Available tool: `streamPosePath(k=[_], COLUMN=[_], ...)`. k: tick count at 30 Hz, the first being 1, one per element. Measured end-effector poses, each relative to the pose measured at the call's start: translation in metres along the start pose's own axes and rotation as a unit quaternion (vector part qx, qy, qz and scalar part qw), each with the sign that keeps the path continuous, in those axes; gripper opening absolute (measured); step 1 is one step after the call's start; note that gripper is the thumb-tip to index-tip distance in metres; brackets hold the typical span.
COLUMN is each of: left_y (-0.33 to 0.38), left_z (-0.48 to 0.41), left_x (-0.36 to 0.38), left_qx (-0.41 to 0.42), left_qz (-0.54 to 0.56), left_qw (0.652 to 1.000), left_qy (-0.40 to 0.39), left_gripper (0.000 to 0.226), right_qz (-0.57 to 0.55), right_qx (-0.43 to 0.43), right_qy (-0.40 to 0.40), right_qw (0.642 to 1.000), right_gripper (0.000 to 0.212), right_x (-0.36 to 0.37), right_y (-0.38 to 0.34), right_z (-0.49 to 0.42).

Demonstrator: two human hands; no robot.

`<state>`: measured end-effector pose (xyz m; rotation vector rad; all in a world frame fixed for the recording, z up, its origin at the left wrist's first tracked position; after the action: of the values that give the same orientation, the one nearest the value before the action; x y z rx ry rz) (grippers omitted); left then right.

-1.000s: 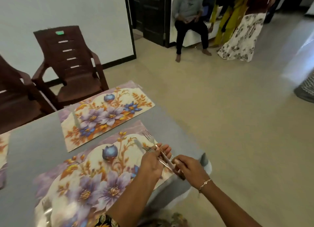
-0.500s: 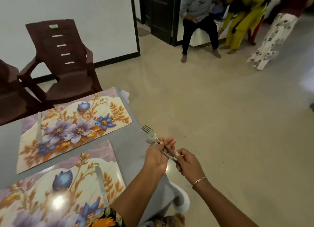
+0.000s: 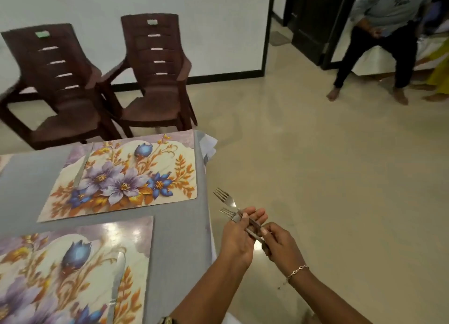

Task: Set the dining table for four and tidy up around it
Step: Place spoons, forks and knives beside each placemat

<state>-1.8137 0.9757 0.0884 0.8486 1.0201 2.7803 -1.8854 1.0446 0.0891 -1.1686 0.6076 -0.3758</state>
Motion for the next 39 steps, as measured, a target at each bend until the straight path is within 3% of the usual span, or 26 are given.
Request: streamPosePath(k=[10, 16, 27, 39], left_y=[-0.016, 0.015, 0.131, 0.270], left_z=[-0.054, -0.081, -0.186, -0.277], left_x=[0.096, 0.123, 0.094, 0.062], left_qx=[0.044, 0.093, 0.164, 0.215], left_qz=[0.104, 0.140, 0.282, 0.325], left_qw=[0.991, 0.978, 0.928, 0.876], left_qy=[0.075, 0.120, 0.180, 0.285], left_gripper=[0.029, 0.029, 0.028, 0.022], right_qz=[0.063, 0.081, 0.143, 0.185], right_qx=[-0.029, -0.024, -0.062, -0.136], right_qy=[-0.161, -0.228, -0.386, -0.516], right_qw=[0.985, 0.970, 0.909, 0.825], right_gripper=[0.026, 0.026, 0.026, 0.023], right_x=[-0.106, -0.119, -0.031, 0.095], right_y=[-0.021, -0.033, -0.098, -0.189], right_z=[-0.095, -0.156, -0.320, -0.471])
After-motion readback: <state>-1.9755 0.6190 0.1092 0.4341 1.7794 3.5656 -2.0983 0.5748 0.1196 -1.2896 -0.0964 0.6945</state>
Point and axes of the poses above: each hand's wrist, its own z-axis away from the middle knuckle, its own x-axis out of the palm, y = z × x, the point moved 8 cm from there along -z, towards the middle knuckle, and after that the axes turned 6 degrees about -z, right-handed, at the moved point
